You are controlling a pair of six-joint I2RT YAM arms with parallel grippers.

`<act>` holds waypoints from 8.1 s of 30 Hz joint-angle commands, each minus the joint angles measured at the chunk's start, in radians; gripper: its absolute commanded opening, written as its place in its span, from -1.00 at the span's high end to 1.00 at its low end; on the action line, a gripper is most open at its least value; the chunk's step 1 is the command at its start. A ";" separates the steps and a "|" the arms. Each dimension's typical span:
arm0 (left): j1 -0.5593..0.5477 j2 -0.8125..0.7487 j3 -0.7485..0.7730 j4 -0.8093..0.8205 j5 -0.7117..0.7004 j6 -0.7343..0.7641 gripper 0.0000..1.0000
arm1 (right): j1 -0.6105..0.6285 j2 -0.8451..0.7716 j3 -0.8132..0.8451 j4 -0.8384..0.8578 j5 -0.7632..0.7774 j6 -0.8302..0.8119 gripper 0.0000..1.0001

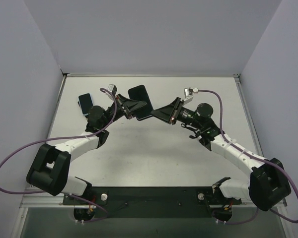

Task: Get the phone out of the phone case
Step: Remove the phone case from the phone.

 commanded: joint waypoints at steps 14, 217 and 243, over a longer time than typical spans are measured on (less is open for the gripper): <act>0.023 0.046 0.052 0.431 -0.106 -0.160 1.00 | -0.056 0.208 -0.053 0.884 0.075 0.561 1.00; 0.055 -0.135 0.009 -0.970 -0.066 0.731 -0.93 | 0.295 0.788 0.252 -0.805 0.750 -0.635 1.00; -0.027 -0.012 0.026 -0.806 -0.022 0.626 -0.91 | 0.081 0.205 0.327 -1.108 0.189 -0.630 1.00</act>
